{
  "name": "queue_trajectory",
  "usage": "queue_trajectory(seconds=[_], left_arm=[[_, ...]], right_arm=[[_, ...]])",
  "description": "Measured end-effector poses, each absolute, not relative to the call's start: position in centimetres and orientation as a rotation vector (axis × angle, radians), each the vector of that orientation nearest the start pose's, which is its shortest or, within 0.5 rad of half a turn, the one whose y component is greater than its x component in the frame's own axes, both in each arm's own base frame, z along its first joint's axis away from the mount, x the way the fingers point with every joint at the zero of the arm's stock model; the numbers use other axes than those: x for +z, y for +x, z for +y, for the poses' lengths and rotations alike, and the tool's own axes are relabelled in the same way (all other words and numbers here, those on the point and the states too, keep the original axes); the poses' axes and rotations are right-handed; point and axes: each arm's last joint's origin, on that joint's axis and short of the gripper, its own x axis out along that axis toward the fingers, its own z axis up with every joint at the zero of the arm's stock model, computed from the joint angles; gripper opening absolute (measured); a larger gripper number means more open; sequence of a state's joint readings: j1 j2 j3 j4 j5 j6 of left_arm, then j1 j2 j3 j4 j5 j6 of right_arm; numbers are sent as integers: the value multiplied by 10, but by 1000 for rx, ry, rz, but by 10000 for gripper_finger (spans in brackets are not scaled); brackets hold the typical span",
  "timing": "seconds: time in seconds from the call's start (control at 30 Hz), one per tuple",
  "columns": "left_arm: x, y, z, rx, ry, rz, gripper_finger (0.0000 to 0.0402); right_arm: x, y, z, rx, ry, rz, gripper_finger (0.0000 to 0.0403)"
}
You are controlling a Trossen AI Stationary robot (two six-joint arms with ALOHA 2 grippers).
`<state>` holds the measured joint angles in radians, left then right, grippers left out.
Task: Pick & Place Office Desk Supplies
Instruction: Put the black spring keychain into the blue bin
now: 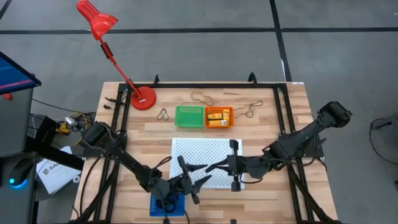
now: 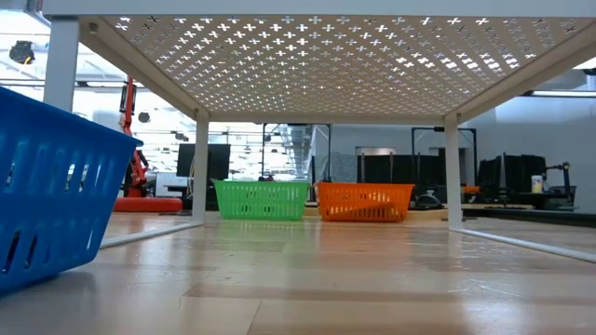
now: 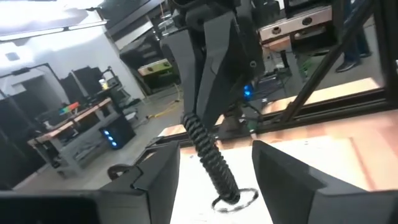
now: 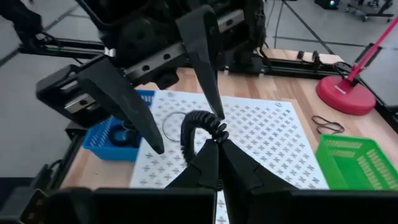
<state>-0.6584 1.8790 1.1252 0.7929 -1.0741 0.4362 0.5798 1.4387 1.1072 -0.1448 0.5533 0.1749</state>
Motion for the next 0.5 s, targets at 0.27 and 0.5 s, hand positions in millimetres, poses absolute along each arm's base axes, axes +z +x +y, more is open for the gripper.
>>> queue_trajectory(seconds=[0.27, 0.5], left_arm=[[234, 335, -225, 367, 386, 55, 151], [233, 331, -226, 436, 380, 72, 19]], right_arm=[[303, 272, 168, 9, -87, 380, 0], [301, 271, 167, -5, -91, 395, 0]])
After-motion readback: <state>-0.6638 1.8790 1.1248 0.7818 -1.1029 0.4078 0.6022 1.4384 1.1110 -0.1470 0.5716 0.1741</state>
